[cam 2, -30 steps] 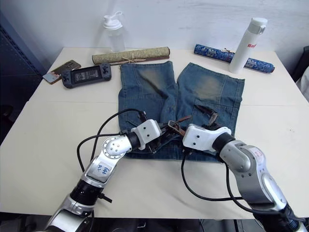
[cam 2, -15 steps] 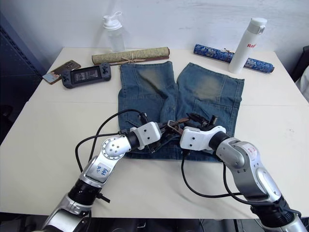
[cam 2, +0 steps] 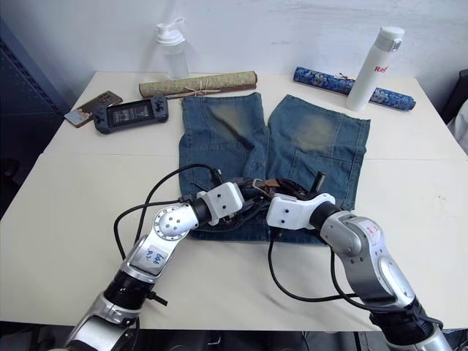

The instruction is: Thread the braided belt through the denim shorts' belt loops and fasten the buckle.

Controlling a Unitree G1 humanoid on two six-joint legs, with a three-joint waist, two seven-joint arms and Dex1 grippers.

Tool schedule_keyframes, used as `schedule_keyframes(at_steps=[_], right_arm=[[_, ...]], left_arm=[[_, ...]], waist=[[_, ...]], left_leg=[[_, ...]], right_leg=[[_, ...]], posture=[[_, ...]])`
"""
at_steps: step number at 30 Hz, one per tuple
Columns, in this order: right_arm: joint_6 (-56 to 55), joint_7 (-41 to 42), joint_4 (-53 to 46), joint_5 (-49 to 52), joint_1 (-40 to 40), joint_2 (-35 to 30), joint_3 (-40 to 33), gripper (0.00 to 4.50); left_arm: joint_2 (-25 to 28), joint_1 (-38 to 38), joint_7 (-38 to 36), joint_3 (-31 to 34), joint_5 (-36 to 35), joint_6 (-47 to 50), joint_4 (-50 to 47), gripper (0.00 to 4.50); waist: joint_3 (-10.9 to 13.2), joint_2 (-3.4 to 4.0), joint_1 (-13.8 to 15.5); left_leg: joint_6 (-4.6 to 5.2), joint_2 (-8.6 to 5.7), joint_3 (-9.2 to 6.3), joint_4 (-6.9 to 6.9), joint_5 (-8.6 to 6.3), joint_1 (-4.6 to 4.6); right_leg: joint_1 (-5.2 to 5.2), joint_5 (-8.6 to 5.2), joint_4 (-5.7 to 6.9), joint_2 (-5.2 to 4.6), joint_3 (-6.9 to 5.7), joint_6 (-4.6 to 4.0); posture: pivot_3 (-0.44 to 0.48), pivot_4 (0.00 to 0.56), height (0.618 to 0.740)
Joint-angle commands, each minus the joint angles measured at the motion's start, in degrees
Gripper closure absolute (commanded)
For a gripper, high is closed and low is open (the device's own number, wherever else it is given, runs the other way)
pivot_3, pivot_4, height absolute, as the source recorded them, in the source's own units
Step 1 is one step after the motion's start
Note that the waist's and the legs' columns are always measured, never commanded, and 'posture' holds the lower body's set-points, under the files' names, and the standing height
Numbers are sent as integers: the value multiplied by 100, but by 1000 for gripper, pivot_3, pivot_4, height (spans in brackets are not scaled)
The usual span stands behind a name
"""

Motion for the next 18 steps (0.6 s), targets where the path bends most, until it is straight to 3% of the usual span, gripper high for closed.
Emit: schedule_keyframes(at_steps=[1, 7, 11, 18], right_arm=[[-204, -42, -117, 240, -18, -50, -365, 4500], [-685, 37, 179, 636, -53, -372, -770, 4500], [-853, 42, 261, 711, -56, -409, -788, 4500], [-904, 0, 160, 710, 22, -336, -790, 4500]], left_arm=[[145, 167, -427, 489, -844, -1, -603, 1281], [427, 377, -1036, 1455, -2424, 465, -921, 1281], [480, 198, -980, 1792, -2809, 741, -700, 1281], [120, -35, -167, 2241, -3170, 1568, 27, 1281]], waist=[[0, 0, -5], [1, 1, -17], [1, 1, 2], [1, 0, 0]], left_leg=[[0, 0, 0, 0, 0, 0], [-1, 3, -1, 0, 1, 3], [-1, 2, -1, 3, 0, 5], [-1, 1, -1, 2, 1, 6]], right_leg=[[-1, 0, 0, 0, 0, 0], [2, 0, -2, 1, 0, 0], [7, 0, -4, 0, 0, 0], [8, 0, 0, 2, -1, 0]], posture=[[0, 150, 717], [0, 150, 717], [0, 150, 717], [0, 150, 717]])
